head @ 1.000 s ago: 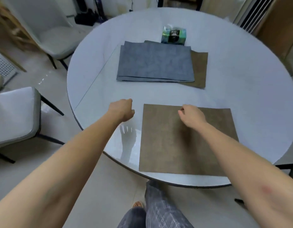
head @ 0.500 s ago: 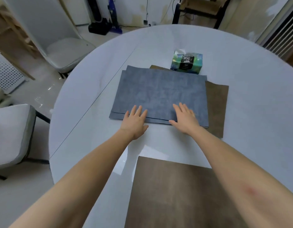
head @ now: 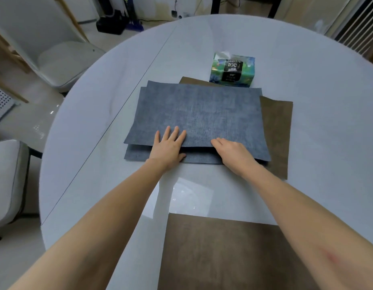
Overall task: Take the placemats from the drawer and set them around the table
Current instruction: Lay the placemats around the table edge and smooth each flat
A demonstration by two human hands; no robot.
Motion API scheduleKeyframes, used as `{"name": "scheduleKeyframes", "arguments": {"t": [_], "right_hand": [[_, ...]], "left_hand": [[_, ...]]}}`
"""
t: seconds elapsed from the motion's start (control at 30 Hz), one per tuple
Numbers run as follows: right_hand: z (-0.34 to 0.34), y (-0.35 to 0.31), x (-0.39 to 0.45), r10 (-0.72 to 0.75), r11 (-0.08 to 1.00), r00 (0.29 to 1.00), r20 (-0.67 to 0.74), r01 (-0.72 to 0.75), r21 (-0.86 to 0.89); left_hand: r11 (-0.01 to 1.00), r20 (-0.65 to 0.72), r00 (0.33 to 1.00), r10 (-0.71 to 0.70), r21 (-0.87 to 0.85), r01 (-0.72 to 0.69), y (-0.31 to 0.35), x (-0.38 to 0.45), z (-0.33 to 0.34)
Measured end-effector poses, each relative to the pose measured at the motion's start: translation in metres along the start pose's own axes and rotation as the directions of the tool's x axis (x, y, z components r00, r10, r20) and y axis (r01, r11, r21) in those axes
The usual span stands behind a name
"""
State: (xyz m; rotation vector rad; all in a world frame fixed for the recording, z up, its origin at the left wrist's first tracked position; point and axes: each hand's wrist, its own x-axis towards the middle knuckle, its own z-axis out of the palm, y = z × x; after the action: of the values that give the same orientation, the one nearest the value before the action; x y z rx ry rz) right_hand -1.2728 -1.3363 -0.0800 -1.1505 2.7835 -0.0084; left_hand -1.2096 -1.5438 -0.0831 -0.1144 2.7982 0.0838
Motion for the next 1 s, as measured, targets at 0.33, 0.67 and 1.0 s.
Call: {"name": "scheduleKeyframes", "arguments": {"t": [0.33,0.67,1.0], "right_hand": [[-0.029,-0.018,-0.112,0.231,0.944,0.967,-0.109,-0.196,0.265],[-0.091,-0.044,-0.283,0.490,0.872,0.870,-0.054,-0.488,0.044],[-0.110,0.025,-0.456,0.681,0.730,0.726,-0.095,-0.684,0.002]], "left_hand": [[0.968,-0.132,0.972,0.196,0.184,-0.170,0.023,-0.088,-0.056],[0.883,-0.170,0.878,0.447,0.246,-0.401,0.119,-0.188,-0.082],[0.737,-0.179,0.755,0.631,0.442,-0.511,0.306,-0.244,-0.112]]}}
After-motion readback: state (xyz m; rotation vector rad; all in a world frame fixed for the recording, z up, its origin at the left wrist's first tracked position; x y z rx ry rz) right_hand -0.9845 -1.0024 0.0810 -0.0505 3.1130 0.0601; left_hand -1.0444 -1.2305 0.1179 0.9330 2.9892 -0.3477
